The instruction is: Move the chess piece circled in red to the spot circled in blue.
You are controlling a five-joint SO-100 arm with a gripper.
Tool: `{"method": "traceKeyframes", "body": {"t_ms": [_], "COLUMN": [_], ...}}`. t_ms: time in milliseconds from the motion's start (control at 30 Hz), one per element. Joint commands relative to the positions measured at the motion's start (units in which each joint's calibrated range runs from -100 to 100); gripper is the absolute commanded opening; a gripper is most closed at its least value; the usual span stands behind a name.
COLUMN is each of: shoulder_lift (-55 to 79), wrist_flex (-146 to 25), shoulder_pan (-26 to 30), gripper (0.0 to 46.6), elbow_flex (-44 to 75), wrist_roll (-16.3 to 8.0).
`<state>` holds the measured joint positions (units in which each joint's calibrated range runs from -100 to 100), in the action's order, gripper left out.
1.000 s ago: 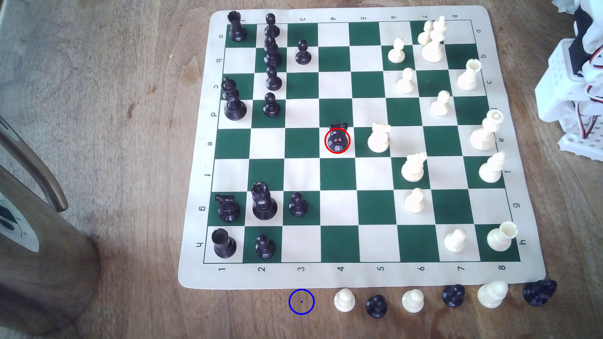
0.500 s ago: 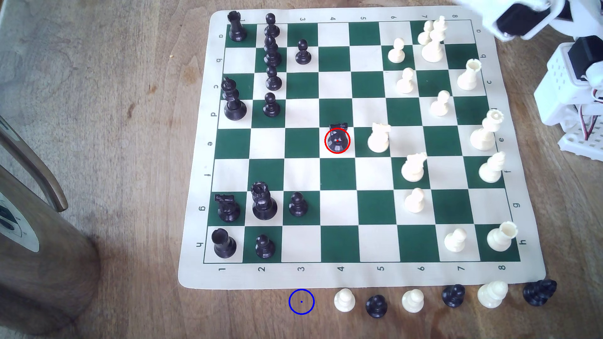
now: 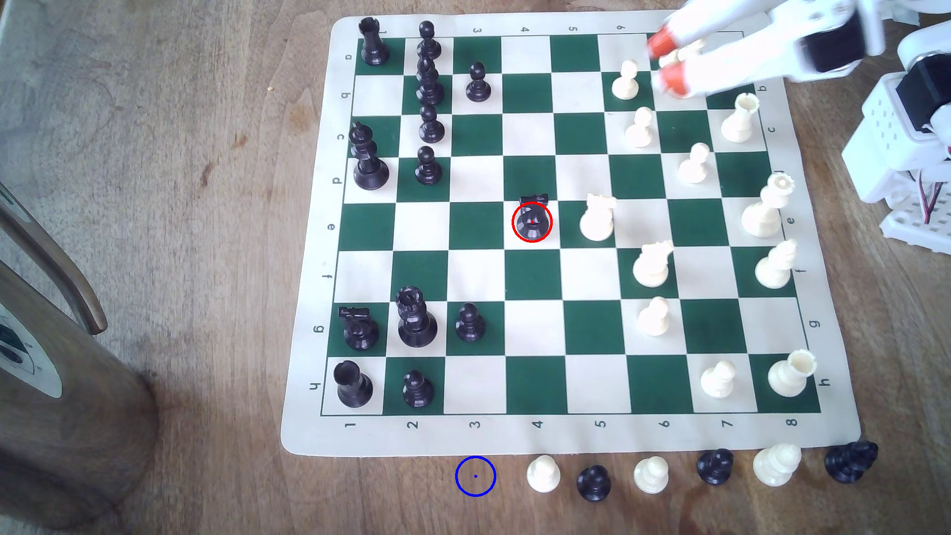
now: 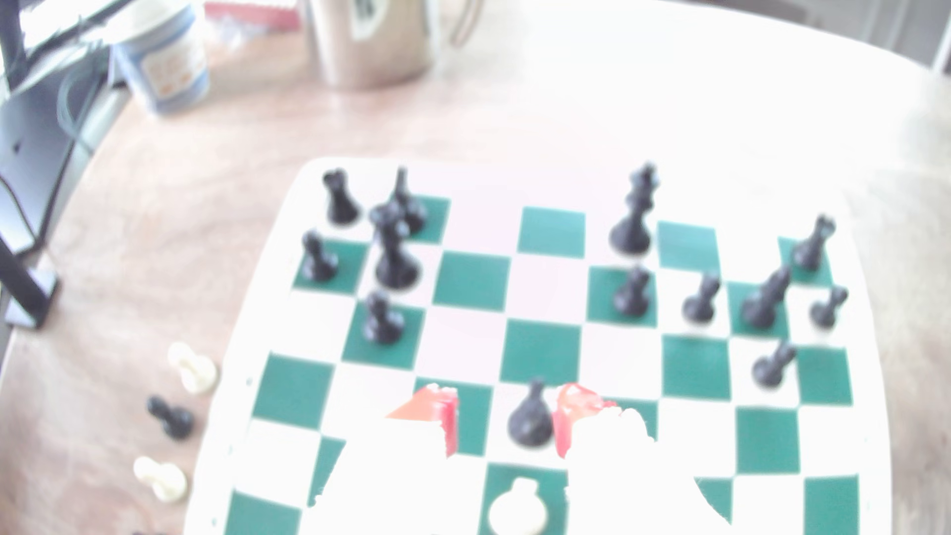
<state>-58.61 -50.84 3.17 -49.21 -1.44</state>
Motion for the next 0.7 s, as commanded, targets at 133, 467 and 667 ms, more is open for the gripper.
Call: {"method": "traceKeyframes", "body": {"t_ms": [133,467,667], "shoulder_lift": [20.8,37.0,47.0], "wrist_flex": [0.3,1.9,-2.2], "shoulder_pan": [-0.6,-2.9,-3.4], "gripper": [14.1,16.8,15.7], "elbow_flex": [16.8,28.1,38.2], "wrist_roll": [-1.4,-2.5,-5.7]}}
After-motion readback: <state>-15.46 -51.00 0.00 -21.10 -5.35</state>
